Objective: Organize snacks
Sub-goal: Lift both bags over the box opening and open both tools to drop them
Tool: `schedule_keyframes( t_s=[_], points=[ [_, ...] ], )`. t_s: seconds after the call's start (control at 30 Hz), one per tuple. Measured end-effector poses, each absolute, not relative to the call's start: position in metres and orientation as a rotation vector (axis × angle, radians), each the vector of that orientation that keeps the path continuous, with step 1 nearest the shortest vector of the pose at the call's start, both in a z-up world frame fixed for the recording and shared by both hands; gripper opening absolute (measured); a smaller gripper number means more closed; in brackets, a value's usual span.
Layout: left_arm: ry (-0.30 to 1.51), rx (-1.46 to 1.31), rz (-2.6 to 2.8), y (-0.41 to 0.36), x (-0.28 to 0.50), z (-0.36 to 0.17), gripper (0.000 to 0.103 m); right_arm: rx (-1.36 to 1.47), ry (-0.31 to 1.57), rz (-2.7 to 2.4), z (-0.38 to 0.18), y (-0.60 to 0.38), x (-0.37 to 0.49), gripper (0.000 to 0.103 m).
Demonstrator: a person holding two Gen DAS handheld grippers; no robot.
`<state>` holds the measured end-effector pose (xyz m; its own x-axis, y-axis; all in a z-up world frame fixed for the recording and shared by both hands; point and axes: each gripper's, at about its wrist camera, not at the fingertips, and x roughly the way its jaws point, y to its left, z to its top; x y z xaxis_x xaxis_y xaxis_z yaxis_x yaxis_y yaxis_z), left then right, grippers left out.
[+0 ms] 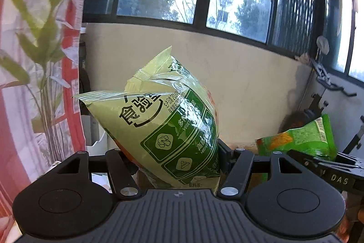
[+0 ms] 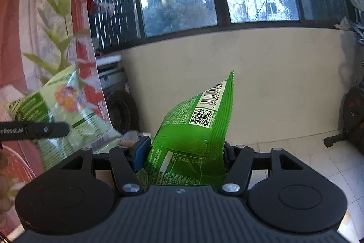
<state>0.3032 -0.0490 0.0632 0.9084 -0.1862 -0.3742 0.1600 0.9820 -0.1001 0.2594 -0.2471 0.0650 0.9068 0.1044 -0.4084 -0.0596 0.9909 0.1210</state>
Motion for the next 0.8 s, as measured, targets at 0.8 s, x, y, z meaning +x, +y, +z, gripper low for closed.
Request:
schedule_keyframes(
  t_s=[0.8],
  points=[
    [0.525,-0.008,-0.193,-0.045,0.325,0.026,0.084,0.147,0.639,0.099,0.035,-0.243,0.289,0.08]
  ],
)
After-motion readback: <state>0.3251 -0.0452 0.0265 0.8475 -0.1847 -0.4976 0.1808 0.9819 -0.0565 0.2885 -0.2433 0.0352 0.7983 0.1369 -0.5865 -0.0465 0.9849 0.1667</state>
